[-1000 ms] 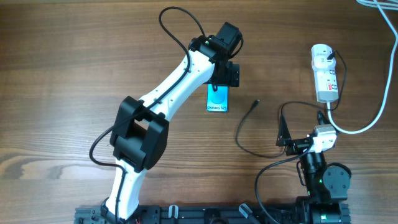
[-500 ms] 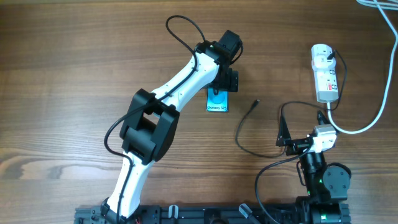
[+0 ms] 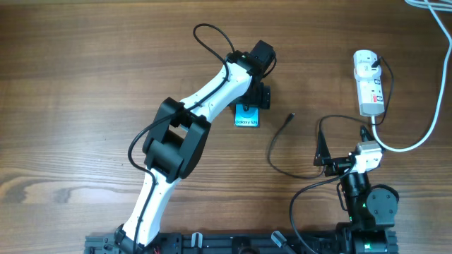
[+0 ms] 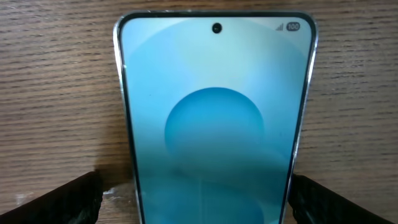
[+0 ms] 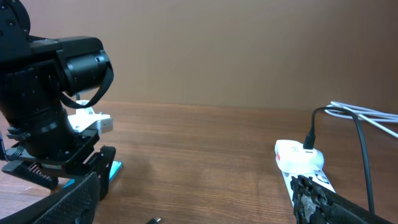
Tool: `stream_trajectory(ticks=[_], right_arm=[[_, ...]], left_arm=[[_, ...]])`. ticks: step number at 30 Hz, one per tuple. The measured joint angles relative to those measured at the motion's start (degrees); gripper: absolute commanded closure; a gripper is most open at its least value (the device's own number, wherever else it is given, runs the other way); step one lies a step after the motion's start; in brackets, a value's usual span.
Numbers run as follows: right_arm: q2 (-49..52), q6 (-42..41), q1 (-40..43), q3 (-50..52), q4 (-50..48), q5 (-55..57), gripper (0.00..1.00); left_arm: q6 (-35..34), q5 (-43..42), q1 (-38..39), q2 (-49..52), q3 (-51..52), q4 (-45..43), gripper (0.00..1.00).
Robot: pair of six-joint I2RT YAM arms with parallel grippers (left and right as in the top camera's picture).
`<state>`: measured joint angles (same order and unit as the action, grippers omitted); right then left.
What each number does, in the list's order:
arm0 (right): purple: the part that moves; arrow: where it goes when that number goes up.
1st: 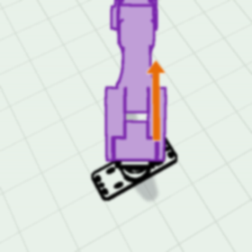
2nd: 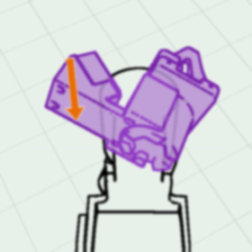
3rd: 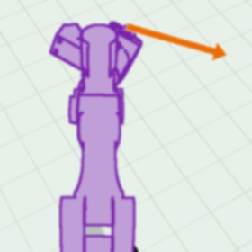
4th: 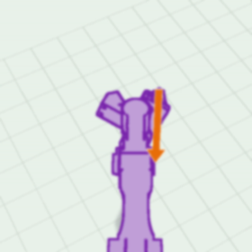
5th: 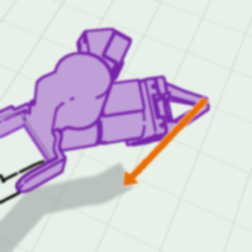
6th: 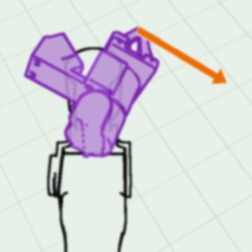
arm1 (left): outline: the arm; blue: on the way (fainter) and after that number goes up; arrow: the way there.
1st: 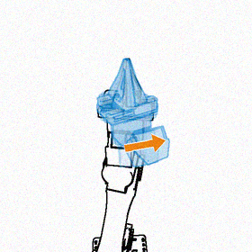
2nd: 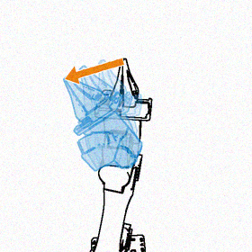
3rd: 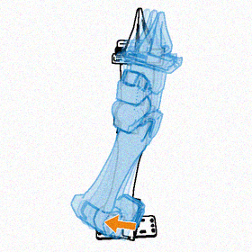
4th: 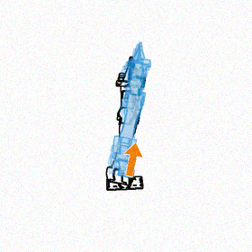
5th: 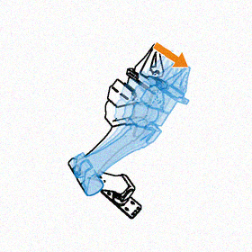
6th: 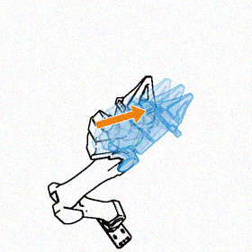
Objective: Plug charger to phone and switch on socket
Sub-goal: 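Lower the left gripper onto the phone's bottom edge and align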
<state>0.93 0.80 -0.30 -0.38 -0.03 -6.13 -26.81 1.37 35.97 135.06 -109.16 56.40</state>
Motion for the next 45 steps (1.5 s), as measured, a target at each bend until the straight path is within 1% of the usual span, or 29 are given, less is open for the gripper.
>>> stream_trajectory(ticks=[3, 7, 16, 33, 45], right_arm=[[0.00, 0.00, 0.00, 0.00, 0.00, 0.00, 0.00], [0.00, -0.02, 0.00, 0.00, 0.00, 0.02, 0.00], [0.00, -0.02, 0.00, 0.00, 0.00, 0.00, 0.00], [0.00, 0.00, 0.00, 0.00, 0.00, 0.02, 0.00], [0.00, -0.02, 0.00, 0.00, 0.00, 0.00, 0.00]], left_arm=[[1.66, -1.92, -0.02, 0.00, 0.00, -0.42, 0.00], [2.49, -2.36, -0.02, 0.00, 0.00, -0.48, 0.00], [2.51, -2.29, -0.02, -0.02, -0.04, -0.46, 0.00], [2.43, -1.66, 0.11, -0.02, -0.04, -1.07, 0.00], [2.43, 0.96, 0.42, 0.00, -0.04, -1.40, 0.00]])
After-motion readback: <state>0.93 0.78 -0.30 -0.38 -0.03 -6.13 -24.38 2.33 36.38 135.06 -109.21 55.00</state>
